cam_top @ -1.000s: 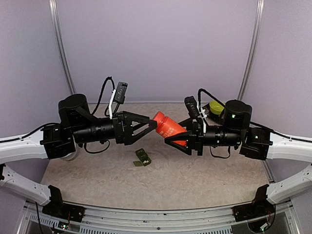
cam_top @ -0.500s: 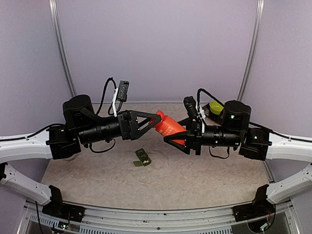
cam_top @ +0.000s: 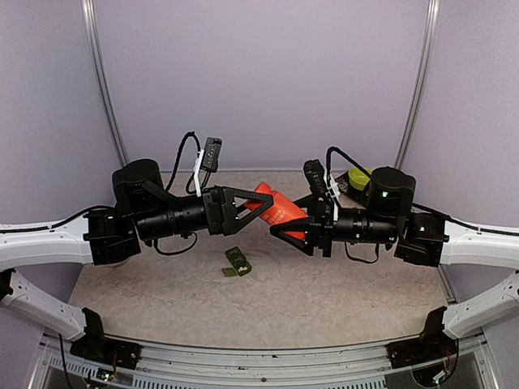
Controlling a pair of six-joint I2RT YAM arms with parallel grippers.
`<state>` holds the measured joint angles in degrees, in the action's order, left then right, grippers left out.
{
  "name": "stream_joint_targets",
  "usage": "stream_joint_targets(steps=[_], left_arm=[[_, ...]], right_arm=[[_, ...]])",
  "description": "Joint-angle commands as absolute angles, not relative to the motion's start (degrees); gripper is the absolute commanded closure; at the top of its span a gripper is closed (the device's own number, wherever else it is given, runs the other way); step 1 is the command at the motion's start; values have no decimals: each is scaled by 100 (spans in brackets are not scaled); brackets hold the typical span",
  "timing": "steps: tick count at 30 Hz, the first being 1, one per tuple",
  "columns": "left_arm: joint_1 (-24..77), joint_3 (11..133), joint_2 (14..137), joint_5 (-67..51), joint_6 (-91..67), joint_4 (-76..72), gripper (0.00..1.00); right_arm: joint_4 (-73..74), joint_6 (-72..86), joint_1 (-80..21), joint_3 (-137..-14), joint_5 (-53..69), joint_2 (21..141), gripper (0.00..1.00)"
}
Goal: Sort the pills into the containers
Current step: Screw the lid of the pill bottle onto the pill bottle.
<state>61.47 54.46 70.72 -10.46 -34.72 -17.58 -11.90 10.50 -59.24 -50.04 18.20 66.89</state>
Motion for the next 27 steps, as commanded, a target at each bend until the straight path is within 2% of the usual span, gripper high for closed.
stream_joint_targets(steps=[1, 14, 27], left_arm=[[6150, 5602, 7080, -1143, -3469, -1984, 1], [6174, 5608, 7167, -1501, -3542, -2245, 1], [6179, 5616, 7205, -1574, -3488, -2320, 1]], right_arm=[[-1405, 984, -5998, -5150, 1777, 6783, 100], [-1604, 1026, -5994, -5019, 1759, 7051, 100], [-1915, 1287, -5994, -4868, 2284, 7315, 100]])
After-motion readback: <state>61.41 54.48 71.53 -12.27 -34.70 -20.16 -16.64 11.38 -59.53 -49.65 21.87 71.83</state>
